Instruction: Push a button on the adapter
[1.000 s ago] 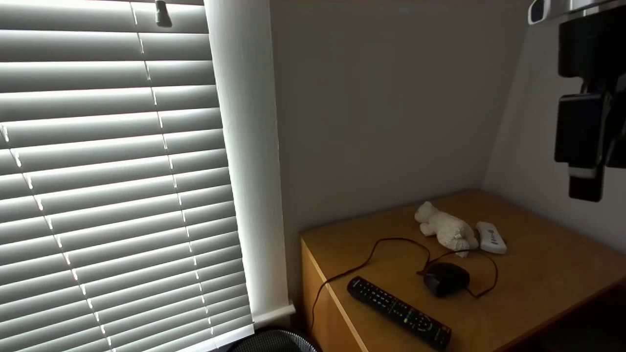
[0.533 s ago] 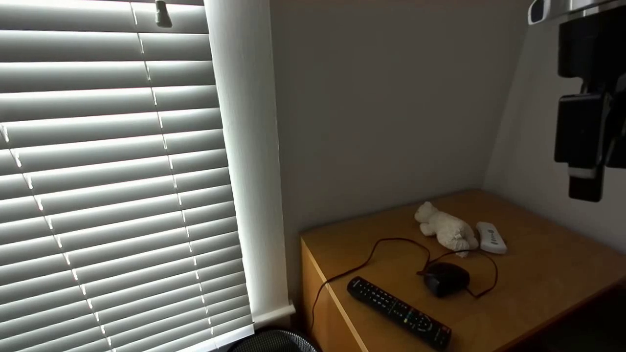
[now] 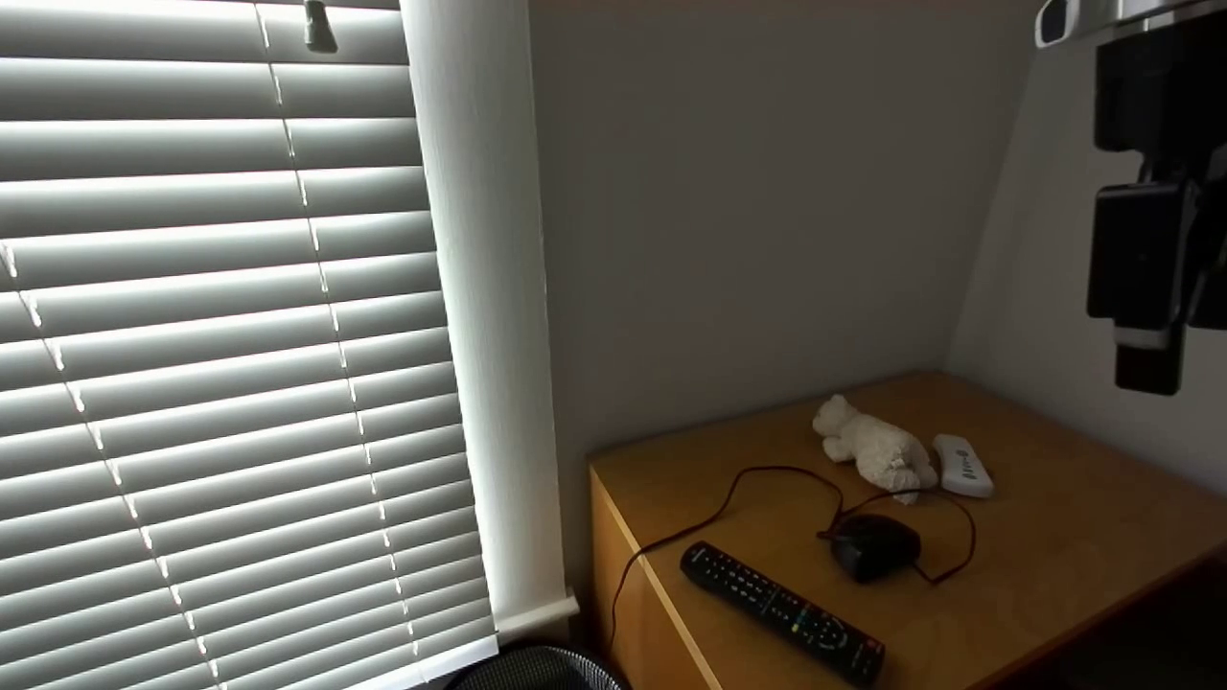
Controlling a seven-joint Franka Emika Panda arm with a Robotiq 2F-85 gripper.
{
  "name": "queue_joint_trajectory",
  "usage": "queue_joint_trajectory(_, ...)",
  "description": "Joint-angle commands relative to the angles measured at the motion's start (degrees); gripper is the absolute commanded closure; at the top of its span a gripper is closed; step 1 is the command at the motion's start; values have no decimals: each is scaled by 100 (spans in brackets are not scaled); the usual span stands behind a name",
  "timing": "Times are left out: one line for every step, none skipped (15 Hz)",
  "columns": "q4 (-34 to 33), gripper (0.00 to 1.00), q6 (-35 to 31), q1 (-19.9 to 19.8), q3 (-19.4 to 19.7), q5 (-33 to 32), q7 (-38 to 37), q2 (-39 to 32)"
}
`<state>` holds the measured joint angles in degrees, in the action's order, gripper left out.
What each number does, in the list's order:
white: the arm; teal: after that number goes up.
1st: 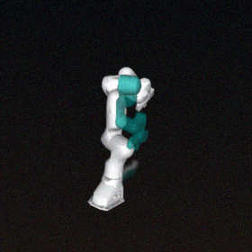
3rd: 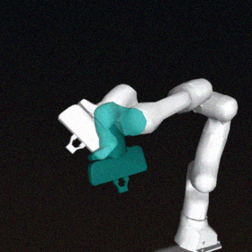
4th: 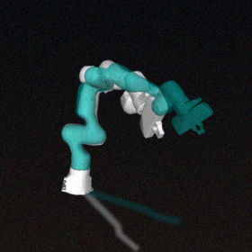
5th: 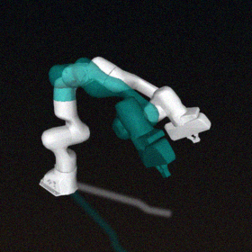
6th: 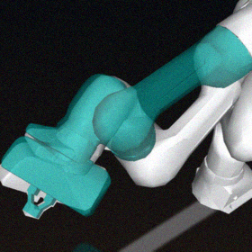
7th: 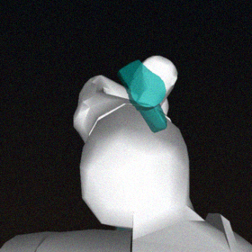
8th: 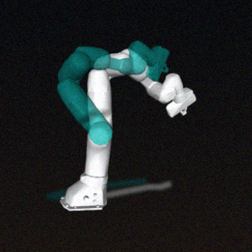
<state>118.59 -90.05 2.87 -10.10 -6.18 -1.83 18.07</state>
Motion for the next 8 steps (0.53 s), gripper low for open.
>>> queue_joint_trajectory(-12,0,14,124,104,-29,-31,-12)
queue_joint_trajectory(-12,0,14,124,104,-29,-31,-12)
queue_joint_trajectory(-12,0,14,124,104,-29,-31,-12)
queue_joint_trajectory(-12,0,14,124,104,-29,-31,-12)
queue_joint_trajectory(34,0,-103,117,131,-48,14,-23)
queue_joint_trajectory(90,0,-212,123,203,69,117,-36)
queue_joint_trajectory(193,0,-459,116,256,31,232,-20)
queue_joint_trajectory(275,0,-640,102,323,26,360,-28)
